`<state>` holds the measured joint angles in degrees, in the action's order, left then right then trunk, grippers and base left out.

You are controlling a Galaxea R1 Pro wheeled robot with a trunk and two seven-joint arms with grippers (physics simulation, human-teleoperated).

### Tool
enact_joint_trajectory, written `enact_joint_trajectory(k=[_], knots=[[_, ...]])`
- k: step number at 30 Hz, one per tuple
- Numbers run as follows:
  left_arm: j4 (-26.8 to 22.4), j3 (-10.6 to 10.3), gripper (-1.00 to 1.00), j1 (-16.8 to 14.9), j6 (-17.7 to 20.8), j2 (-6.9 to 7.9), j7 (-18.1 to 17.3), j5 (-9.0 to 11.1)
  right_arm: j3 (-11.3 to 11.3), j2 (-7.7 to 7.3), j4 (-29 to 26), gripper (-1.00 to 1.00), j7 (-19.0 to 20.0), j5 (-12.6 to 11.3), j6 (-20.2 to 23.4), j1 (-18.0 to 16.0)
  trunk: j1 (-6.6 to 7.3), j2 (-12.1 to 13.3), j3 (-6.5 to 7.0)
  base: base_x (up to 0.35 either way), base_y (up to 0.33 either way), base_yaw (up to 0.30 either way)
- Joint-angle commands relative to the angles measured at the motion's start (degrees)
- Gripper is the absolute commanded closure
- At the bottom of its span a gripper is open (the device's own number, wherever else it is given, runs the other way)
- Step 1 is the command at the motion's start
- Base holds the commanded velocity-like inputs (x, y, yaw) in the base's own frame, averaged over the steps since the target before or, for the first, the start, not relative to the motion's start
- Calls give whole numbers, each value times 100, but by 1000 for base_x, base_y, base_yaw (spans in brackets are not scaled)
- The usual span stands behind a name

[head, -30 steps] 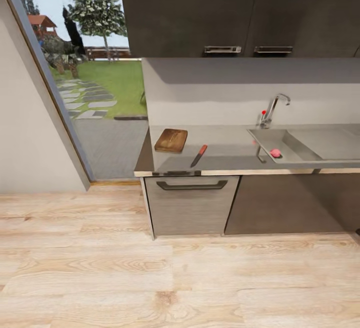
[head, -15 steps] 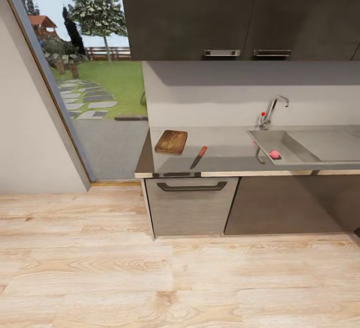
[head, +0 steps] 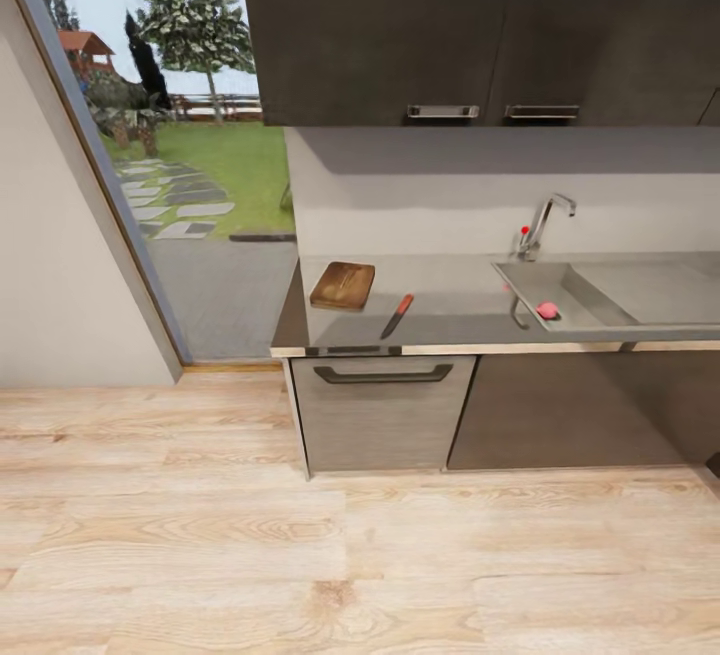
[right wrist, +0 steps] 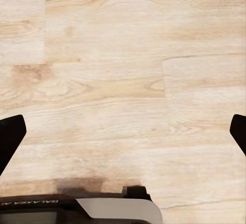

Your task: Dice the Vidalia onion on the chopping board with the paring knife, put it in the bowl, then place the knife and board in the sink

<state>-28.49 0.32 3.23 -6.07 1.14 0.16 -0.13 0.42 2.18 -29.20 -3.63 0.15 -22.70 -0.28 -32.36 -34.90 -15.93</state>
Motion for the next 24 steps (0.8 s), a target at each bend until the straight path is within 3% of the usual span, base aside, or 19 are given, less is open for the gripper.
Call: enact_joint_trajectory(k=[1, 24], knots=[[-8, 3, -100, 2, -8, 0, 2, 1, 6, 0, 2, -100, -24, 2, -16, -1, 21, 35, 12, 0, 0, 0], [-8, 3, -100, 2, -8, 0, 2, 1, 6, -2, 2, -100, -24, 2, -24, -3, 526, 958, 425, 0, 0, 0]])
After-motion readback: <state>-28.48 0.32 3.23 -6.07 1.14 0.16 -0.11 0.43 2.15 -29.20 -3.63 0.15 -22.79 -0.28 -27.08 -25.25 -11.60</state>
